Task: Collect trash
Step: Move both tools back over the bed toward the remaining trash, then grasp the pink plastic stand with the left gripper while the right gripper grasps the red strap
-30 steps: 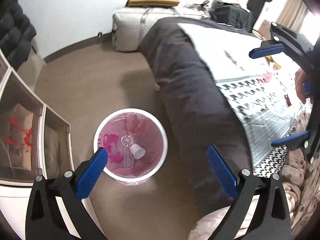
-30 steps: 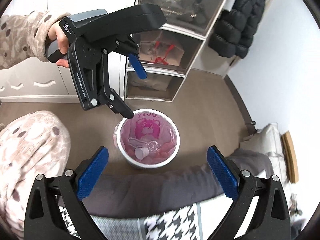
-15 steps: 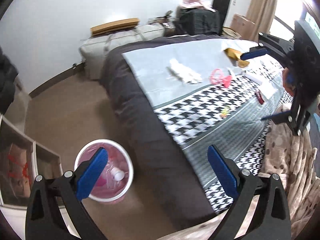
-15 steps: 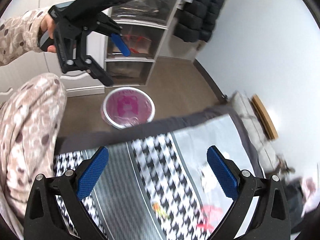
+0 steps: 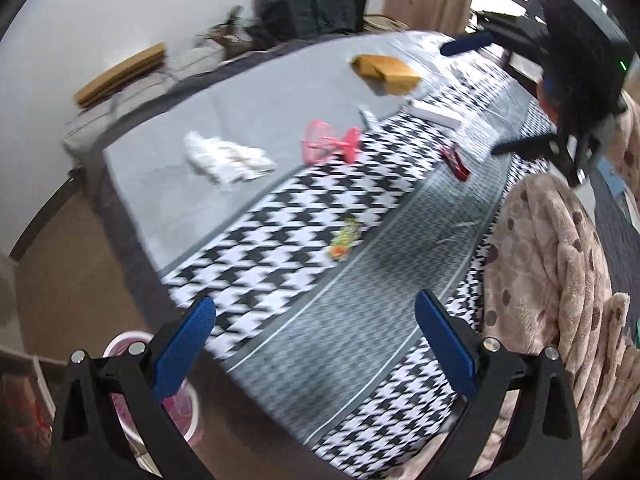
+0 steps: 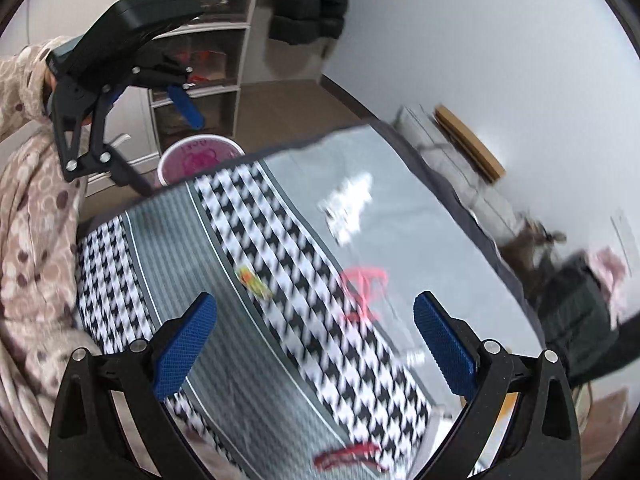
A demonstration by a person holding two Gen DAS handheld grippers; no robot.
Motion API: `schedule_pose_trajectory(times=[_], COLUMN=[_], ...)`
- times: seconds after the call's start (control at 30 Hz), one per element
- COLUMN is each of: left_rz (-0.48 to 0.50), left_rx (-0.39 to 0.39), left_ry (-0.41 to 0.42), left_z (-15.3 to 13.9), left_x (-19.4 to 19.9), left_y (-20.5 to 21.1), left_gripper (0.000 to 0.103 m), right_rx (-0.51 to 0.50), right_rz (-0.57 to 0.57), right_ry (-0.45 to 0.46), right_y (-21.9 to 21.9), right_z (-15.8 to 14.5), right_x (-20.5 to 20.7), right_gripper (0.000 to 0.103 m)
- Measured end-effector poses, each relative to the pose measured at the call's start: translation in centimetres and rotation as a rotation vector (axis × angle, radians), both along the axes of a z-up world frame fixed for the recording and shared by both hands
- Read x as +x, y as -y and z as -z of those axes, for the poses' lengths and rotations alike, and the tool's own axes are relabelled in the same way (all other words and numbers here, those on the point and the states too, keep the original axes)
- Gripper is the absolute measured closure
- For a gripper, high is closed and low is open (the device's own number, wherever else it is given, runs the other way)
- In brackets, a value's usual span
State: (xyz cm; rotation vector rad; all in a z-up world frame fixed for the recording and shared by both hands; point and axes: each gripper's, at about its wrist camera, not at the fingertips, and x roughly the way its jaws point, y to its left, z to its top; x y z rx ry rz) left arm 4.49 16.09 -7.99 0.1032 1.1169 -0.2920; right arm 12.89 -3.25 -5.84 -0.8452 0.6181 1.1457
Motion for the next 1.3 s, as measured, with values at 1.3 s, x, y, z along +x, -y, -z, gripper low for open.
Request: schedule_pose_trajectory(times=[1.3], left_rz=[-0.041], left_rx=[-0.224], left_ry=[-0.131], left_z=[10.0], left_x=[20.3], left_y=[4.9], left_gripper=[0.033], right_rx=[0.011], right_rz=[0.214], right_ry=[-0.547], right_y=[14.5], right_z=[13.7], right_x=[11.8], right_gripper=[0.008])
